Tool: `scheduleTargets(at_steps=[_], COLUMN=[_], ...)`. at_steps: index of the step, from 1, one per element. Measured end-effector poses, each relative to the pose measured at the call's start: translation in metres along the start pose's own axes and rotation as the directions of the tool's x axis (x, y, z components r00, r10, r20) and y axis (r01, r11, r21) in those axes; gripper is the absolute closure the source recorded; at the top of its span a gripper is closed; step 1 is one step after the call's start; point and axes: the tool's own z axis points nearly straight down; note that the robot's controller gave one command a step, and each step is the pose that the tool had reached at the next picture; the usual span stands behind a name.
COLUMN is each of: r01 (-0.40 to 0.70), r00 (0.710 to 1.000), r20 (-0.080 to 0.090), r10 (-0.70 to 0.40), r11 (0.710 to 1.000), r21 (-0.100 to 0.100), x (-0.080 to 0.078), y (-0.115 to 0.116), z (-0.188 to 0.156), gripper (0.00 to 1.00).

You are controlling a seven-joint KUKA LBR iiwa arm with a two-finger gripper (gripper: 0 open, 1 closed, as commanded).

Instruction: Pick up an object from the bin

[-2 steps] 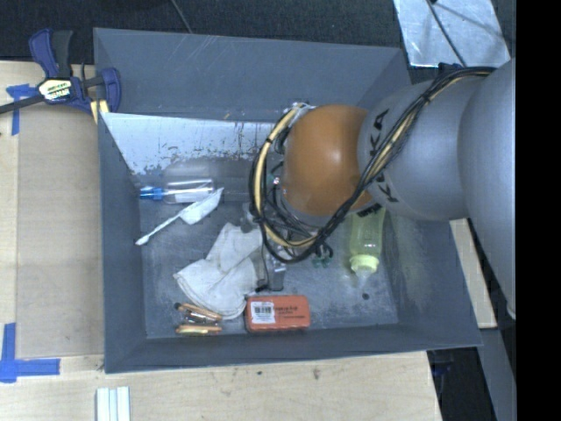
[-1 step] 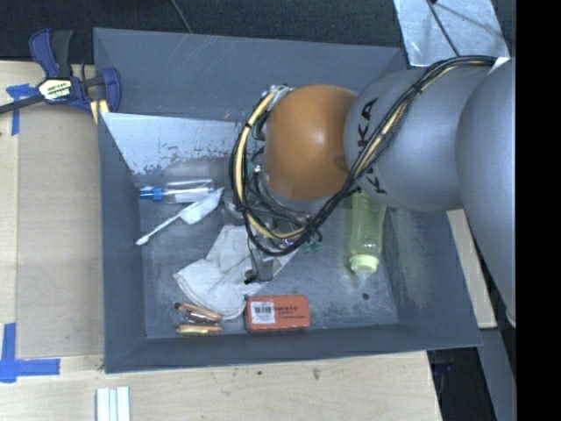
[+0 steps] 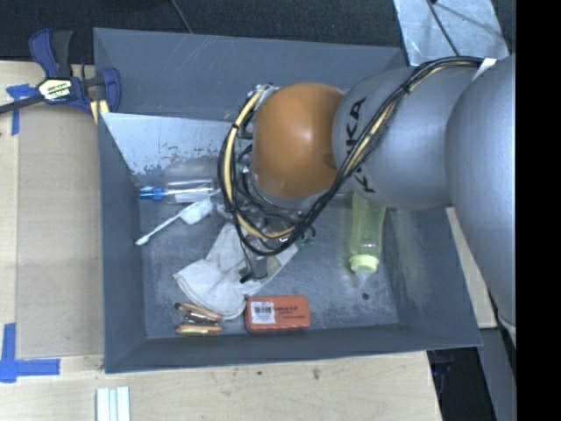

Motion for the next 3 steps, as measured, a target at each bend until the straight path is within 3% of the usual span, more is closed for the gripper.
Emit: scheduleTargets(at_steps=[1,2,3], r01=[0.028,0.118,0.128], r00=[1.0,0.993,0.992], r20=[-0.004,0.0,0.001], r10=[-0.028,-0.118,-0.128], r11=[1.0,0.993,0.992], r21=[-0.001,0.003,0.003], x=[0.0033,-0.0046,-0.0054], y=[-0.0021,0.0033,0.0042], z=[0.05,0.0453,0.0453], gripper=[0.0,1.0,1.0])
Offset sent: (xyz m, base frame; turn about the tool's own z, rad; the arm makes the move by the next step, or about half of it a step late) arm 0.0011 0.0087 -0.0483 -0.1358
